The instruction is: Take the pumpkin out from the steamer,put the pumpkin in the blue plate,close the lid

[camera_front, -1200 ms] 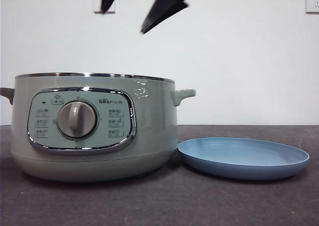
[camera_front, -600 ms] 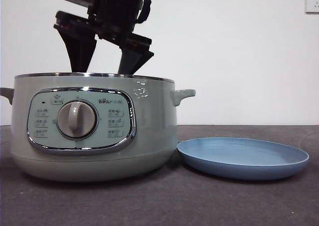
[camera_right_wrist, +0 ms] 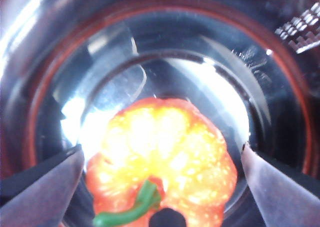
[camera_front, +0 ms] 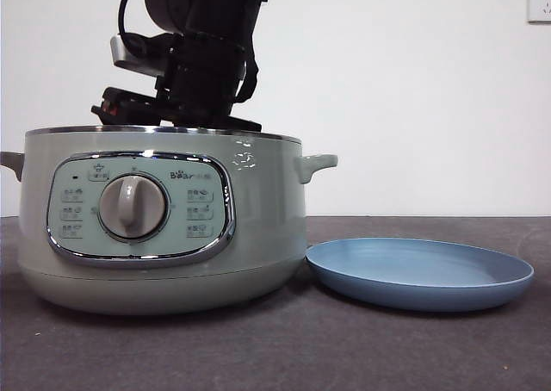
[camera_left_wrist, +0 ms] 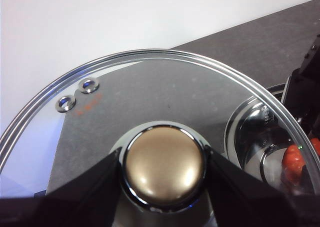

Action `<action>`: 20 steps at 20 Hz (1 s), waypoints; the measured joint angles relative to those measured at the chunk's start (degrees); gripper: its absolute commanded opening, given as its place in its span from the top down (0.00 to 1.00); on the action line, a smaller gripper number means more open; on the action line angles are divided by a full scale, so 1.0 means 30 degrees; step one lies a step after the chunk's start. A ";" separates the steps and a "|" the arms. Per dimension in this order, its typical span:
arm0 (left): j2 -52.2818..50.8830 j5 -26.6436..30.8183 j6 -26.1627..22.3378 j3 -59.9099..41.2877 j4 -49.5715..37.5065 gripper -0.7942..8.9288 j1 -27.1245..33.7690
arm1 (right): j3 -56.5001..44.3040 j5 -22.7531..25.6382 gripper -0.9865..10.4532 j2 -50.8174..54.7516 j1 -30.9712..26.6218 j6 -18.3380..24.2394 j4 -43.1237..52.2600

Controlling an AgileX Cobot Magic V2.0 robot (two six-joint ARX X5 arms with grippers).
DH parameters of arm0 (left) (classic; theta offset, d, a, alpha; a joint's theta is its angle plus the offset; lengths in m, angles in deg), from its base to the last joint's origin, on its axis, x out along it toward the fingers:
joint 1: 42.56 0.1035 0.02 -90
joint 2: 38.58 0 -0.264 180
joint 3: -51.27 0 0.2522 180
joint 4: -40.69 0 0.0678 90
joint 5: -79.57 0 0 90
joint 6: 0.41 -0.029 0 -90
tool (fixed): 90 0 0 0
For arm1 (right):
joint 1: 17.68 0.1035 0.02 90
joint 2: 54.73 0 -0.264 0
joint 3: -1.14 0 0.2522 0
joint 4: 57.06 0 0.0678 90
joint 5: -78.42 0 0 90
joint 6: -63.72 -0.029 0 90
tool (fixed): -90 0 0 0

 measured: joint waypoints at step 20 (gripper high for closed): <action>0.0036 -0.0146 0.0000 0.0000 -0.0226 0.93 -0.0007 | -0.0423 0.0044 0.92 0.9231 -0.4197 -0.1268 -0.7191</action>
